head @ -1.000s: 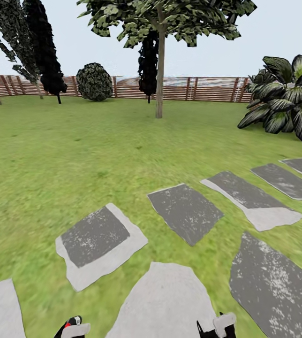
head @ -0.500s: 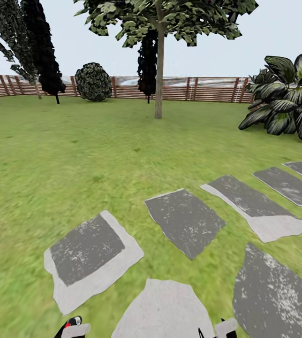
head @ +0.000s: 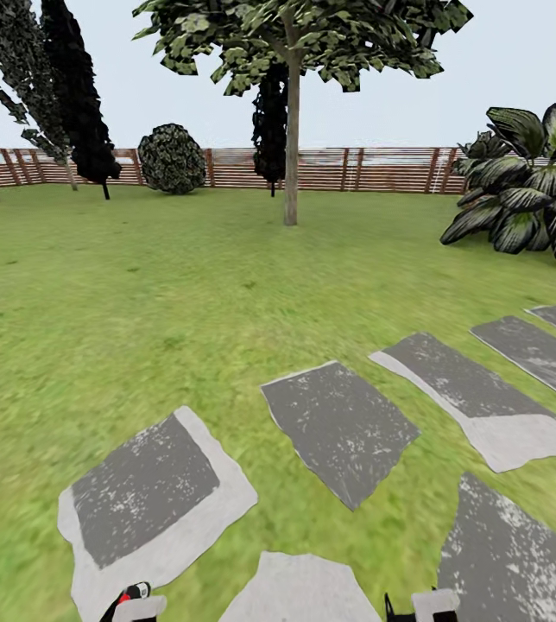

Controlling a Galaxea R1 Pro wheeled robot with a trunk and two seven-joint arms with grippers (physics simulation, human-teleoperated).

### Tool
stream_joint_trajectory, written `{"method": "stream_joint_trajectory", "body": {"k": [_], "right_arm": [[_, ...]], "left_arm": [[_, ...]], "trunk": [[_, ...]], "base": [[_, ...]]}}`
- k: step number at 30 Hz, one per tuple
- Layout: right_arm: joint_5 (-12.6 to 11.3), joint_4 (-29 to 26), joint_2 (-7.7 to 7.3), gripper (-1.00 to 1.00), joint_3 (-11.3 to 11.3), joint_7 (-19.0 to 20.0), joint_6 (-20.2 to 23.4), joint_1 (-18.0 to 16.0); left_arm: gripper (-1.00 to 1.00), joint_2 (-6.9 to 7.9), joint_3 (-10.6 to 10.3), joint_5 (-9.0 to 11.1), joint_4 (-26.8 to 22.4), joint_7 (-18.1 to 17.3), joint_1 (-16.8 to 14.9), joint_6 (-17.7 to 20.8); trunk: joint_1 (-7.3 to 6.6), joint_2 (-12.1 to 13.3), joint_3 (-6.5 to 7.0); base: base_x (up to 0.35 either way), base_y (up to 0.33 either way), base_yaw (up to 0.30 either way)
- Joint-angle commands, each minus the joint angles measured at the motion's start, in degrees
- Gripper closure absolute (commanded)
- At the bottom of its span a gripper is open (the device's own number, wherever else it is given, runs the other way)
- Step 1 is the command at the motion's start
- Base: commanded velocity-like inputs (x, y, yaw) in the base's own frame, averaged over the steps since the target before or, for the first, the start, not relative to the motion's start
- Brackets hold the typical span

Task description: In the garden, pick up the pesticide atomizer on the floor and spray pesticide onto both trees until each tree trunk is fully covered.

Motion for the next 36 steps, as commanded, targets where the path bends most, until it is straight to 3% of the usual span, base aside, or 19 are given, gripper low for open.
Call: {"method": "stream_joint_trajectory", "body": {"k": [1, 14, 30, 36], "right_arm": [[0.0, 0.0, 0.03, -1.0, -0.1, -0.4, 0.0, 0.0], [0.0, 0.1, 0.07, -1.0, -0.1, -0.9, 0.0, 0.0], [0.0, 0.1, 0.07, -1.0, -0.1, -0.9, 0.0, 0.0], [0.1, 0.4, 0.07, -1.0, -0.1, -0.9, -0.1, 0.0]], "left_arm": [[1.0, 0.03, 0.0, 0.0, 0.0, 0.0, 0.0, 0.0], [1.0, 0.06, 0.1, -0.1, 0.0, 0.0, 0.0, 0.0], [1.0, 0.06, 0.1, -0.1, 0.0, 0.0, 0.0, 0.1], [1.0, 0.06, 0.1, -0.1, 0.0, 0.0, 0.0, 0.2]], "trunk": [[0.0, 0.0, 0.0], [0.0, 0.0, 0.0], [0.0, 0.0, -0.06], [0.0, 0.0, -0.08]], "base": [[0.312, -0.082, 0.0], [0.312, -0.081, 0.013], [0.318, -0.054, 0.243], [0.337, 0.0, 0.044]]}}
